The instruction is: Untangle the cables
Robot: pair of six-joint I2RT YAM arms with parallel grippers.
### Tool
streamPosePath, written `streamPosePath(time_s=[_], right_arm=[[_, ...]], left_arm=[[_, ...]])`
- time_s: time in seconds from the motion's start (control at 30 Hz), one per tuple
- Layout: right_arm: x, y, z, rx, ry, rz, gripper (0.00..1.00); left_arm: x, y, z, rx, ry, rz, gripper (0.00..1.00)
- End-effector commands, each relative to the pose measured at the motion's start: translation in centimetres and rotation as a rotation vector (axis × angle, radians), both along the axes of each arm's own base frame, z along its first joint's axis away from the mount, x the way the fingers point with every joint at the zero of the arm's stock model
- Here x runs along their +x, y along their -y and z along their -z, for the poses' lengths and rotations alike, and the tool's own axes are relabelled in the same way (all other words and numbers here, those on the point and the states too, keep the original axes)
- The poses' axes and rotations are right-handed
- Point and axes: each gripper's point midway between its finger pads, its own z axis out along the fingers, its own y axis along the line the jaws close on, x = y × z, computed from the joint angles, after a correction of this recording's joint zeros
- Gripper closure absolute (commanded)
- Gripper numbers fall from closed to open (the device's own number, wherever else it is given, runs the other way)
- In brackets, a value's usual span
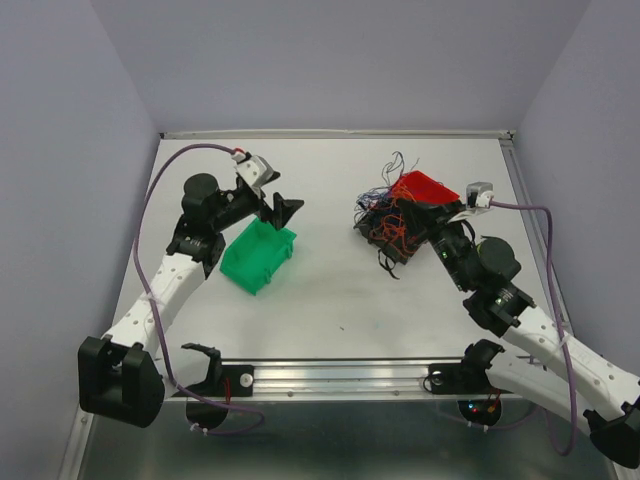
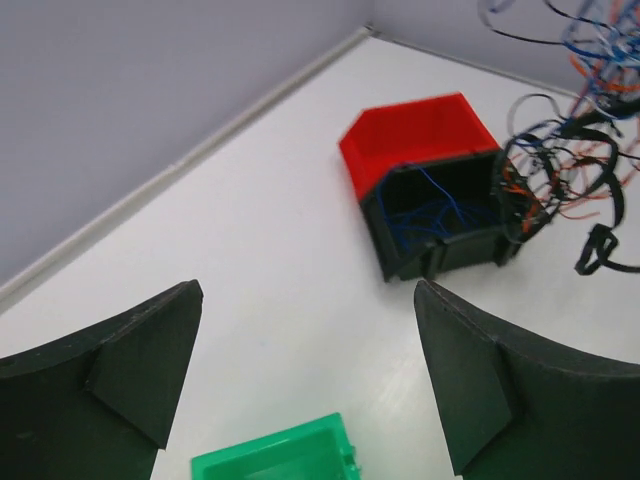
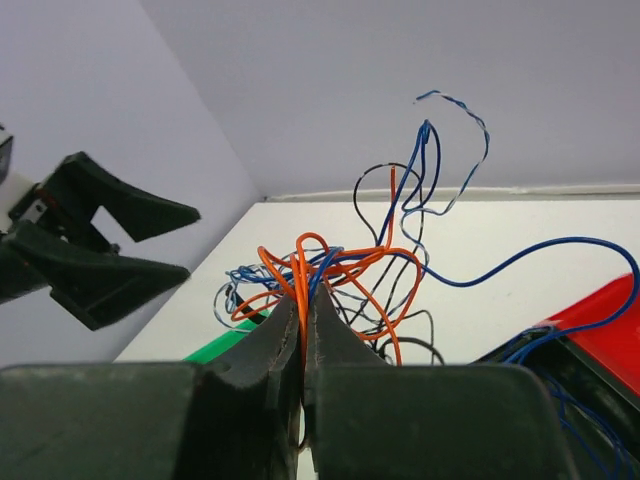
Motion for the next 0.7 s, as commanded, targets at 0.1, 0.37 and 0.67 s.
streamPosePath(time_s=[0.1,0.37,0.67], right_arm=[[-1.4,2.4,-2.6,0.063,0.059,0.057,1.0],[-2.2,1.9,-4.2,0.088,0.076,0.002,0.99],[-2.6,0.2,-6.0,0.129,0.083,-0.092,0.99]], left_arm=[[0.5,-1.7,-2.6,-0.128,0.018,0.064,0.01],[-2.8,4.4,0.4,-0.046,0.057,0.265,0.01],[-6.7,6.7,0.5,-0.115,0.119,0.413,0.01]])
